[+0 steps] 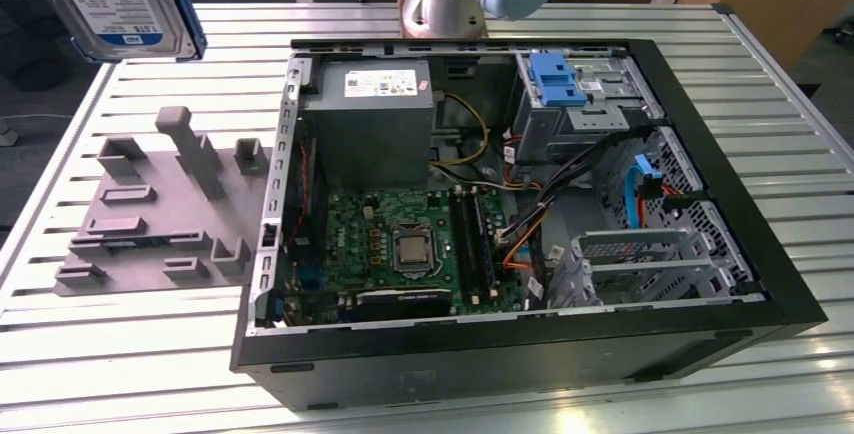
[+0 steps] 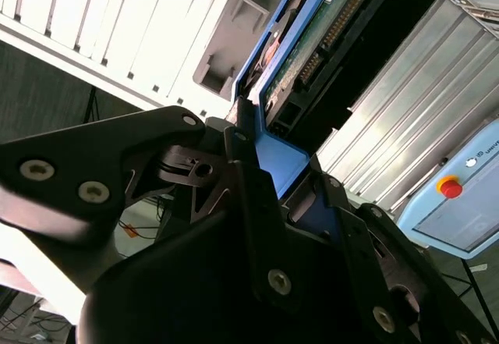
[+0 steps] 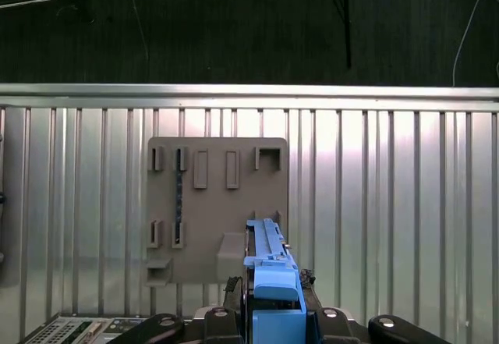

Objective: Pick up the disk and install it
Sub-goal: 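Pick up the disk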

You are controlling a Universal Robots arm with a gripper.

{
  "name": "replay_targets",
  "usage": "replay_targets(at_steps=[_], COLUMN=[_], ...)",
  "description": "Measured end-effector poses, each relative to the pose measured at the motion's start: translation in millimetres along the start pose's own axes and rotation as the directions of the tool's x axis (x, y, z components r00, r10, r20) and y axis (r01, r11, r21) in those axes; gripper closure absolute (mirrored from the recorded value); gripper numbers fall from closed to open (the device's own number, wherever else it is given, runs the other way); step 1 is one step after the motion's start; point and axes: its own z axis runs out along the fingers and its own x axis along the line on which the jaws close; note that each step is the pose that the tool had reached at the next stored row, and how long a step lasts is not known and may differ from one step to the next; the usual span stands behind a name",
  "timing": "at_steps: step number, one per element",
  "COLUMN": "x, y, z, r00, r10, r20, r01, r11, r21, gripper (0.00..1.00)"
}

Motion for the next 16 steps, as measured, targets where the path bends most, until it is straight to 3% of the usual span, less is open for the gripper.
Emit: replay_targets(at_steps=[16], x=[1.7], y=[-7.3], z=[0.0], r00=[1.0], r10=[0.0], r20=[0.0001], r01=[0.0], r11=[1.0], r21=[0.0002], gripper=[0.64])
